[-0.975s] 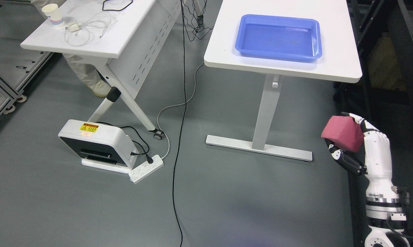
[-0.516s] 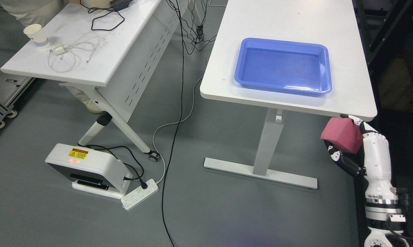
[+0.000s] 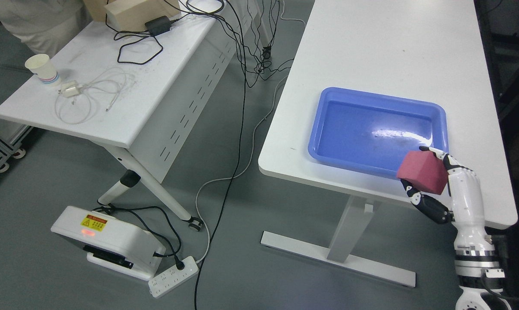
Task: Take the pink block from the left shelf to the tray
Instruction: 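Lower the pink cube into the blue tray and open the right hand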
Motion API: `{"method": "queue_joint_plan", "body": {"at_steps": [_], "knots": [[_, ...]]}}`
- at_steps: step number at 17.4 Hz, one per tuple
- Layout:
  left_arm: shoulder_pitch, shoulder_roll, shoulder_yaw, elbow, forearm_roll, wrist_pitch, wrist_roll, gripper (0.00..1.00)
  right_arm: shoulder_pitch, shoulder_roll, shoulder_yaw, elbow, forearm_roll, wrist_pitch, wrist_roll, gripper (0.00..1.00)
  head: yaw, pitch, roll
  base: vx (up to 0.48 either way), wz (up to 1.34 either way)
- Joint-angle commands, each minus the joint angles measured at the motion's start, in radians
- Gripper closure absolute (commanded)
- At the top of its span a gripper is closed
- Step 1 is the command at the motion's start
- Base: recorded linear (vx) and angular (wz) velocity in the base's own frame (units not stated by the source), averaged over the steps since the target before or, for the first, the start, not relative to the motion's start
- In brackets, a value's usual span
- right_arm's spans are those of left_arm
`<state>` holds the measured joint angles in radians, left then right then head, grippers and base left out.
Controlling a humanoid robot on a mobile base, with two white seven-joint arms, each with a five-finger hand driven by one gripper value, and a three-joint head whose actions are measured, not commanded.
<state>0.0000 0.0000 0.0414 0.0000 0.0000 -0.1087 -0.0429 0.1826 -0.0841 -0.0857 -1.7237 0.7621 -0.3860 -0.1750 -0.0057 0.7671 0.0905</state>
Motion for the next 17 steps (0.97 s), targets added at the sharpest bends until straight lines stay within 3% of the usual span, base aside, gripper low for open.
{"method": "queue_joint_plan", "body": {"at_steps": [1,11,17], "knots": [[-0.021,0.017,0.000,-0.017,-0.002,0.000,0.000,0.00,0.000,0.000,0.034,0.001,0.000,0.019,0.103,0.92,0.0000,0.000,0.000,0.292,0.09],[-0.021,0.017,0.000,-0.017,-0.002,0.000,0.000,0.00,-0.002,0.006,0.063,0.003,0.000,0.139,0.169,0.84,0.0000,0.000,0.000,0.201,0.04],[-0.021,0.017,0.000,-0.017,-0.002,0.000,0.000,0.00,-0.002,0.018,0.061,0.006,-0.018,0.225,0.204,0.38,0.0000,0.000,0.000,0.087,0.02]]}}
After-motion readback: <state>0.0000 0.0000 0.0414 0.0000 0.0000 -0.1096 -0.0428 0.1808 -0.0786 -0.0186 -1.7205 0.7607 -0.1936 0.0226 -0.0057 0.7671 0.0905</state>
